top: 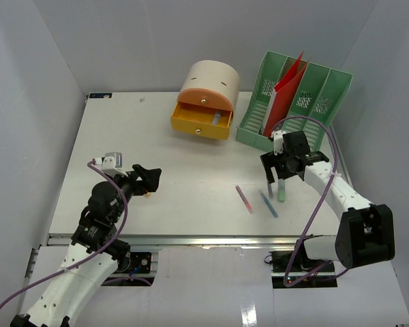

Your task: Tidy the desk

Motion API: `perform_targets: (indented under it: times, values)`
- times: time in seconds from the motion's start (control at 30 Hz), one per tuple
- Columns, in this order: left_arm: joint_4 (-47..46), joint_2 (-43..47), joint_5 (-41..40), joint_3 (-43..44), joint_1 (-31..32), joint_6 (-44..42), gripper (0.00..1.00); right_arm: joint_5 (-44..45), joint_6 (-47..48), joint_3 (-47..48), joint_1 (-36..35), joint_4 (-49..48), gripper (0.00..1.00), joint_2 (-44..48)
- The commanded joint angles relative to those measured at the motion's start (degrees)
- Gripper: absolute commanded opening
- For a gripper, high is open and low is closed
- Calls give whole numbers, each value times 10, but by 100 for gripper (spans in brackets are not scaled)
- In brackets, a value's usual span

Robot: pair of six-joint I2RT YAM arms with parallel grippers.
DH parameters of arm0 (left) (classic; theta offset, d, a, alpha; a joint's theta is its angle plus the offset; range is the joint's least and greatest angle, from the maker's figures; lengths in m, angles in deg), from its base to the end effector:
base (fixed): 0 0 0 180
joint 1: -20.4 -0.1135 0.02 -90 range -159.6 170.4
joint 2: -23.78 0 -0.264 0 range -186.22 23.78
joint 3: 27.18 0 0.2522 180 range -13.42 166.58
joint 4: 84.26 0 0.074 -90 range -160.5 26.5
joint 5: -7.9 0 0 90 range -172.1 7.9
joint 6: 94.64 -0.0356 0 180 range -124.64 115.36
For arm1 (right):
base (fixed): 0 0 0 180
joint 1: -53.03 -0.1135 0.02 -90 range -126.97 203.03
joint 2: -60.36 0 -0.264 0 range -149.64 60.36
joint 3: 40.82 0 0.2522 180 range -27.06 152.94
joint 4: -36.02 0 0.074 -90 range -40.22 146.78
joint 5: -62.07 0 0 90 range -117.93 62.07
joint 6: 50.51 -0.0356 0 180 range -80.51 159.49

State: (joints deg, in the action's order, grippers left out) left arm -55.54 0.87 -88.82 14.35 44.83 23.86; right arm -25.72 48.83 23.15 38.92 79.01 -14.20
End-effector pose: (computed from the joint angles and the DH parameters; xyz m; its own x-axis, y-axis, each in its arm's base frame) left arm 0.1142 -0.0473 0.2776 -0.2863 -0.3904 -0.8750 0.1926 0.8711 -0.4517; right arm 0.2551 0.0627 0.2335 -0.7341 -0.3518 -0.5808 -0.3451 0.9299 -0.1270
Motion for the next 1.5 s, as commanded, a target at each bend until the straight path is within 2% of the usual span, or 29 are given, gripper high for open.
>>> perform_targets:
  times: [0.0, 0.13, 0.27, 0.37, 0.5, 0.63, 0.8, 0.93, 1.07, 1.13, 1.27, 1.37, 1.47]
  values:
    - [12, 21, -13, 5, -3, 8, 98, 37, -56, -11, 37, -11, 85, -25]
    - [23, 31, -18, 3, -3, 13, 98, 25, -60, -25, 72, -33, 76, -59]
    - [28, 42, -22, 1, -3, 17, 98, -6, -55, -34, 89, -44, 60, -79]
    - [29, 44, -22, -1, -3, 19, 98, -22, -55, -34, 91, -49, 54, -87]
    - [31, 44, -24, -1, -3, 21, 98, -50, -62, -29, 92, -52, 55, -108]
    - [34, 48, -28, -2, -3, 23, 98, -57, -69, -28, 93, -54, 63, -122]
    - [34, 47, -28, -3, -3, 24, 98, -60, -73, -26, 94, -58, 61, -138]
    - [37, 47, -27, -4, -3, 27, 98, -56, -71, -26, 94, -63, 50, -150]
    - [43, 48, -28, -15, -3, 44, 98, -56, -58, -29, 93, -72, 29, -145]
    - [48, 43, -31, -21, -3, 61, 98, -54, -44, -35, 93, -80, 23, -127]
    - [64, 24, -28, -34, -3, 114, 98, -76, 15, -43, 93, -95, 11, -63]
    - [72, -1, -16, -46, -3, 144, 98, -193, 145, -7, 92, -43, 8, -8]
    - [71, -28, 6, -59, -3, 180, 98, -349, 298, 84, 64, 27, 8, 21]
